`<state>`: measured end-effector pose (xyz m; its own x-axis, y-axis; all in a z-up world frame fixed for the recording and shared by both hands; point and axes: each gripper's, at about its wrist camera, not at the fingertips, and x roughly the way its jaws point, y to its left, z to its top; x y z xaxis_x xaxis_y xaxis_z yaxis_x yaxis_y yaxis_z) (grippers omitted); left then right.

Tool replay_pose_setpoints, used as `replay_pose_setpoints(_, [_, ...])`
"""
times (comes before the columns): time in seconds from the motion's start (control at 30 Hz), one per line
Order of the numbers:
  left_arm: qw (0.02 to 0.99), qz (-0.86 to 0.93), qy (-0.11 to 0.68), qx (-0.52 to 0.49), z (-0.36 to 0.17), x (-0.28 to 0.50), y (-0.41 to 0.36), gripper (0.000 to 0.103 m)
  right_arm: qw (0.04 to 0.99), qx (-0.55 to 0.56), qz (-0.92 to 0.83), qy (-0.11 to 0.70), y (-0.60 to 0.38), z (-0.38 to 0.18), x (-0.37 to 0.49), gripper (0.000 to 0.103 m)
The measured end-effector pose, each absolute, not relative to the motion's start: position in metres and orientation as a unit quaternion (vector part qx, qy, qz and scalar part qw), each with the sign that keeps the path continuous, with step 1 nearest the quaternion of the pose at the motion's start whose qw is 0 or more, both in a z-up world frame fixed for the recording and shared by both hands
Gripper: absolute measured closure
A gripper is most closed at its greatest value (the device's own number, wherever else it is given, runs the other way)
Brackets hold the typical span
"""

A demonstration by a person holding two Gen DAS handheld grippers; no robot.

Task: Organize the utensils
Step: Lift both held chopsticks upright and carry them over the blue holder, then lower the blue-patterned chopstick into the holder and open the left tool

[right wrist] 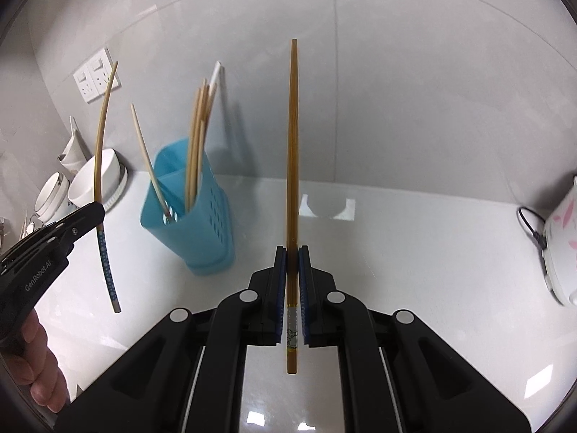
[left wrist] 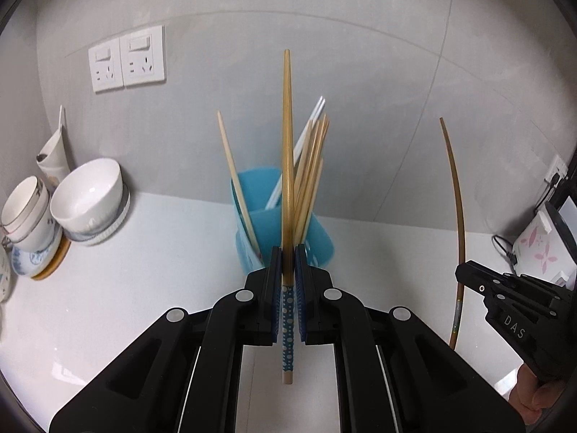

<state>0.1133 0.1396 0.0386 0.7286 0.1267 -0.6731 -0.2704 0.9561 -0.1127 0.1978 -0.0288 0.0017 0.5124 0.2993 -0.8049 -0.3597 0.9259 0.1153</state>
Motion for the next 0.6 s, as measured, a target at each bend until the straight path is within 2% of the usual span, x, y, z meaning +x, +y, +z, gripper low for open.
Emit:
replay_pose_setpoints(0.27, [0.942, 0.102, 0.303, -0.108, 0.047, 0.128, 0.152, 0.096, 0.882, -0.021, 0.204, 0.425, -0.016, 0.016, 0.215, 0.097])
replay_pose_setpoints(0.6, [0.949, 0.093, 0.278, -0.118, 0.045, 0.154, 0.167, 0.096, 0.89, 0.002, 0.218, 0.401, -0.005, 0.021, 0.238, 0.097])
